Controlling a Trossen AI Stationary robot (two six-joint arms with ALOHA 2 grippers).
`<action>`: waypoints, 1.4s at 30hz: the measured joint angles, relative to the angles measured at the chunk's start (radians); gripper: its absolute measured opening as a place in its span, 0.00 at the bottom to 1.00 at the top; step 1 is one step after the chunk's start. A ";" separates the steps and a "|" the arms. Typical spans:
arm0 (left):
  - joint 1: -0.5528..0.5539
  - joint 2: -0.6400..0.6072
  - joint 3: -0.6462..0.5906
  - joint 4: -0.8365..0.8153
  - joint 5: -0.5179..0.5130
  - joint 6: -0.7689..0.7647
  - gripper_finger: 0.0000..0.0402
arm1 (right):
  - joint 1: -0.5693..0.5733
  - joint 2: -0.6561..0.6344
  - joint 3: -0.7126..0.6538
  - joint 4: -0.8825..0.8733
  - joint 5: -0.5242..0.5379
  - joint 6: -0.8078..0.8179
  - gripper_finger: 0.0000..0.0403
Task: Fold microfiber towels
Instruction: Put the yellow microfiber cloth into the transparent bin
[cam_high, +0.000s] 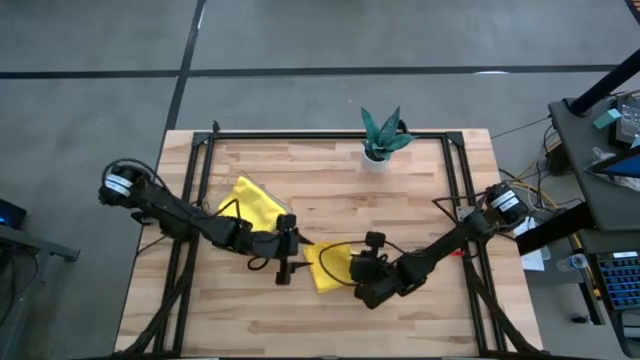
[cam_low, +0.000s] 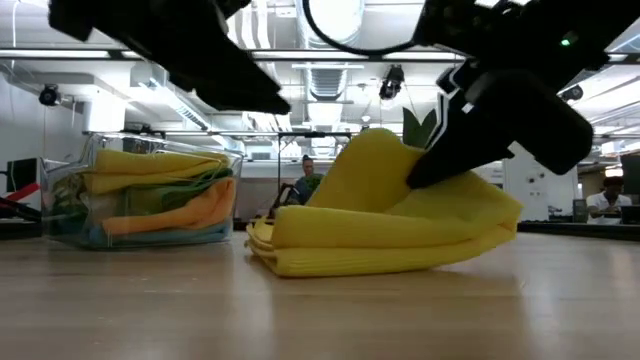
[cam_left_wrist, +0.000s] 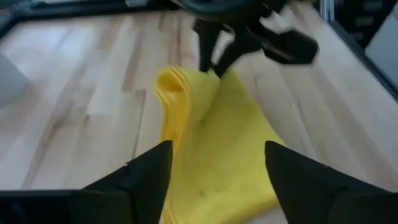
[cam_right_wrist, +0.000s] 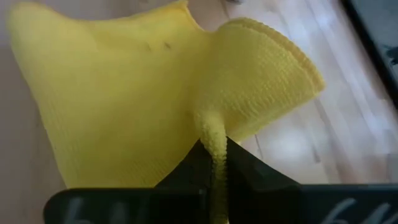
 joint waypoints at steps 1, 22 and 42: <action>0.008 0.010 -0.011 0.038 0.000 0.004 0.61 | 0.005 0.000 0.000 0.001 0.011 -0.012 0.03; 0.107 0.370 0.055 0.317 0.064 0.074 0.64 | 0.012 0.000 0.000 0.026 0.043 -0.087 0.03; 0.108 0.393 0.097 0.309 0.146 0.124 0.03 | 0.013 -0.003 0.000 0.026 0.049 -0.081 0.04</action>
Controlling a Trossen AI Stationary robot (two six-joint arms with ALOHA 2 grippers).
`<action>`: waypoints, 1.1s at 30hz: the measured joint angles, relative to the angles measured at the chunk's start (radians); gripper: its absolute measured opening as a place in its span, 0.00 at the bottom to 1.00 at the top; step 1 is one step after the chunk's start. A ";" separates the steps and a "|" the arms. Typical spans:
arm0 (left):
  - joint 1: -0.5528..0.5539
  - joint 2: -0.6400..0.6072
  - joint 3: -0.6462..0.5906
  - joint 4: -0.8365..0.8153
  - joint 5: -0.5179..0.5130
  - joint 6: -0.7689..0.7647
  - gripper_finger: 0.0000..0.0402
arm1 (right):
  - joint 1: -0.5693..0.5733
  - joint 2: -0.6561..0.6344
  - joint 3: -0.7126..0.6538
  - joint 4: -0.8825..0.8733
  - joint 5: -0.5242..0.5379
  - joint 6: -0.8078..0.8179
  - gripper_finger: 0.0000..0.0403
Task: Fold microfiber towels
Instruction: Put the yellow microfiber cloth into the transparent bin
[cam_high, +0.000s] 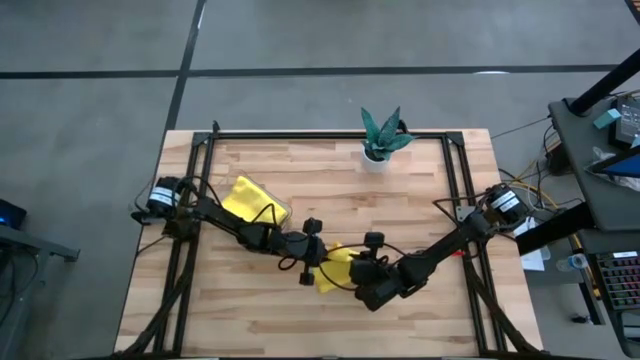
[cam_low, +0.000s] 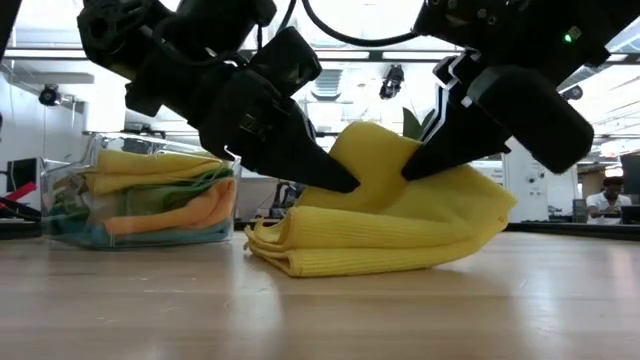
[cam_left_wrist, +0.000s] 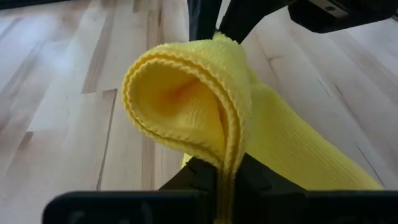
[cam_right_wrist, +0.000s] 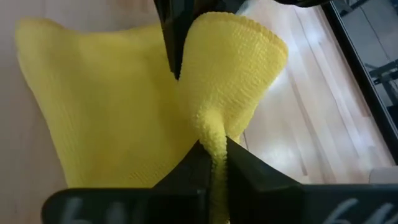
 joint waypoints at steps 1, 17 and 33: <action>0.000 0.000 0.000 0.001 0.000 0.000 0.02 | 0.000 -0.005 0.000 -0.001 -0.001 0.005 0.05; -0.001 -0.130 -0.013 -0.005 -0.033 -0.132 0.00 | 0.008 -0.222 0.013 -0.018 -0.005 0.011 0.46; -0.007 -0.580 -0.046 -0.294 -0.423 -0.244 0.00 | 0.009 -0.366 0.004 -0.031 0.175 -0.052 0.47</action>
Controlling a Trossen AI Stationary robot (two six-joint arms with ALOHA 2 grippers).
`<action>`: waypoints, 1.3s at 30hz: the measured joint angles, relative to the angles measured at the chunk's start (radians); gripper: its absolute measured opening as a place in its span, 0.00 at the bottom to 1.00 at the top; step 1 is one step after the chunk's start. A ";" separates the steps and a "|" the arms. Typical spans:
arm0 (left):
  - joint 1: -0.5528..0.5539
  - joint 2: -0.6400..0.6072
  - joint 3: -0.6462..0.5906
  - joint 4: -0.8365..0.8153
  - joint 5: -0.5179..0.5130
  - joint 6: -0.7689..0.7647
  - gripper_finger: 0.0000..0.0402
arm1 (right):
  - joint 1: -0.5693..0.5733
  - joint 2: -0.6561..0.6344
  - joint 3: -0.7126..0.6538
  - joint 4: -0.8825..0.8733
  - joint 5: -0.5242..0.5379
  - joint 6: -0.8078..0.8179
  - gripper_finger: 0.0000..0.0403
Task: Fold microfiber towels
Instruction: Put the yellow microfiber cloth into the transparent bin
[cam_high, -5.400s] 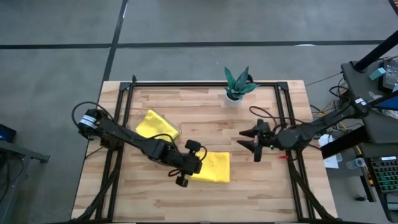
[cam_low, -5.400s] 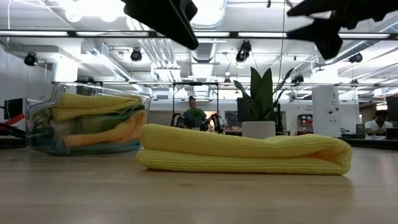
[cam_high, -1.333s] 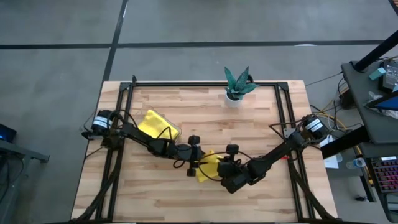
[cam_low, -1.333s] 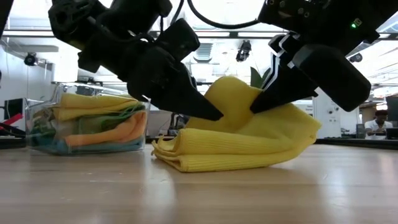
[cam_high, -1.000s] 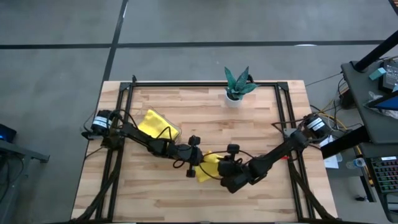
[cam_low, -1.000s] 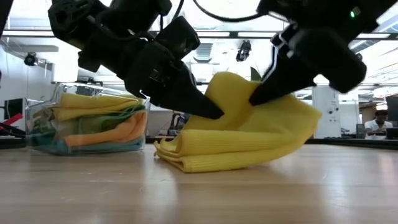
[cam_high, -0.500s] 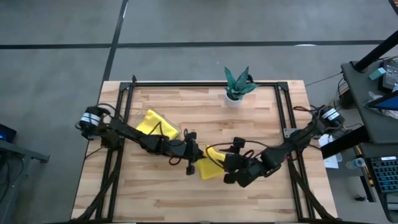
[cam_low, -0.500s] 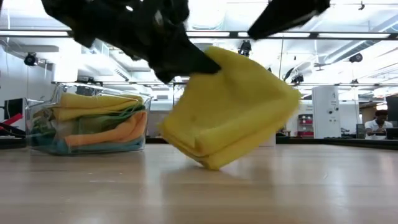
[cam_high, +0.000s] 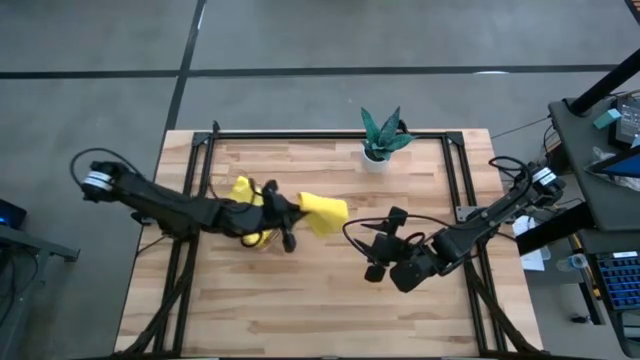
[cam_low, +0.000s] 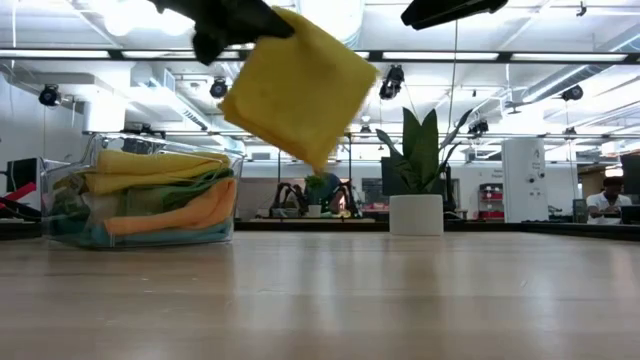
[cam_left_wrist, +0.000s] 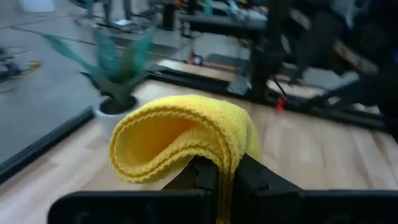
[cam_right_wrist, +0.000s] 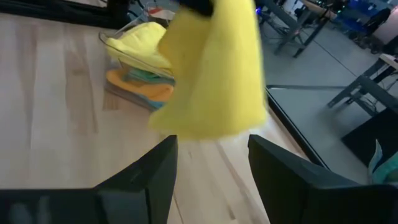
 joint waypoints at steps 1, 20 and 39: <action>0.000 -0.026 -0.005 -0.013 -0.023 -0.010 0.00 | 0.000 0.001 0.000 0.000 0.000 -0.002 0.47; -0.028 -0.500 -0.134 -0.248 -0.229 -0.595 0.00 | -0.016 0.009 -0.002 -0.008 0.141 -0.137 0.47; -0.102 -0.571 -0.144 -0.838 -0.179 -1.014 0.00 | -0.108 0.008 -0.002 -0.007 0.132 -0.182 0.47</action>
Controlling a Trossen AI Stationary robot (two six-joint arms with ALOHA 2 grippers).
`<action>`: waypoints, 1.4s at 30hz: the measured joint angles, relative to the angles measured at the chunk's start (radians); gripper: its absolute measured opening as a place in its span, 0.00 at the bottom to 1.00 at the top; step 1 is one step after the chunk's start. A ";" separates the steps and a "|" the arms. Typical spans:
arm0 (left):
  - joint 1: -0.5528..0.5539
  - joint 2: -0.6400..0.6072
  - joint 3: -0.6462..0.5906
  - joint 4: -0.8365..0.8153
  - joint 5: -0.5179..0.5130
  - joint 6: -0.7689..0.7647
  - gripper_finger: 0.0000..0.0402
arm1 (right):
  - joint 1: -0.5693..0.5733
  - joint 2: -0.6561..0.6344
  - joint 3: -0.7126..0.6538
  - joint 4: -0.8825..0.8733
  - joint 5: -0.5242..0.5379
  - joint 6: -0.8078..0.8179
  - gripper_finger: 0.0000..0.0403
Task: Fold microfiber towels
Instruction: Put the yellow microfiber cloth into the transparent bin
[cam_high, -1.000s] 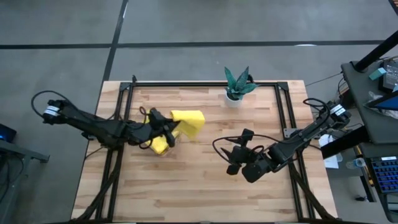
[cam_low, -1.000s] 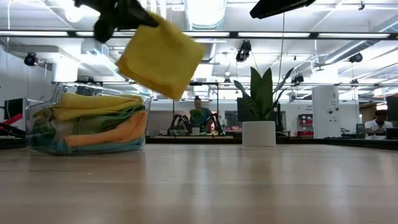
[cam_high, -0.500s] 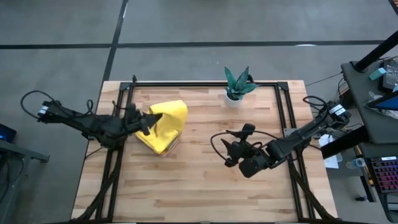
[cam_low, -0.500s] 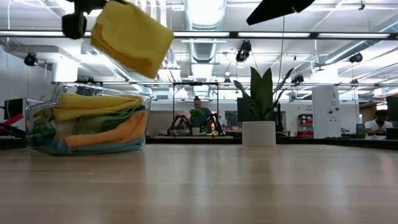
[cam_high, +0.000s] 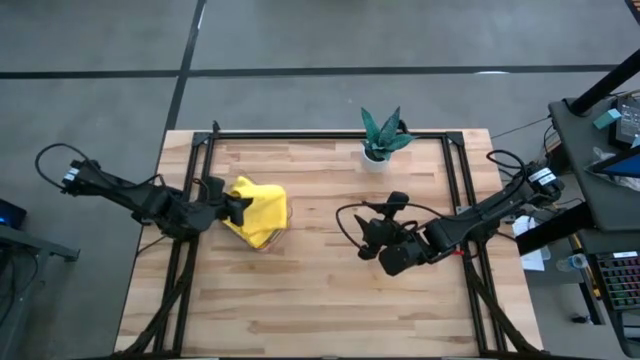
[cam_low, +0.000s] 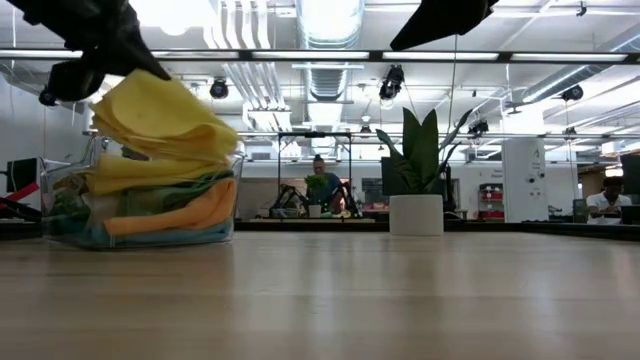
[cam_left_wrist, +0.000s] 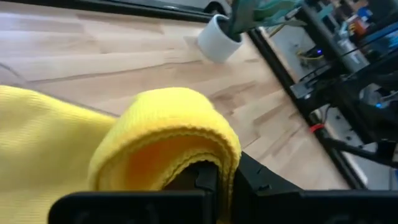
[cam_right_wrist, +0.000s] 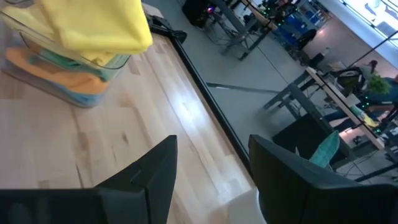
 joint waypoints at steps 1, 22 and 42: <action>0.000 -0.007 0.000 -0.020 0.000 0.000 0.00 | 0.000 0.000 0.000 0.000 0.000 0.000 0.47; 0.003 0.122 0.027 -0.360 0.187 -0.157 0.33 | 0.000 0.000 0.000 0.008 -0.002 -0.031 0.47; 0.006 0.123 0.180 -0.479 0.349 -0.158 0.51 | -0.055 0.000 0.000 0.008 -0.002 -0.086 0.47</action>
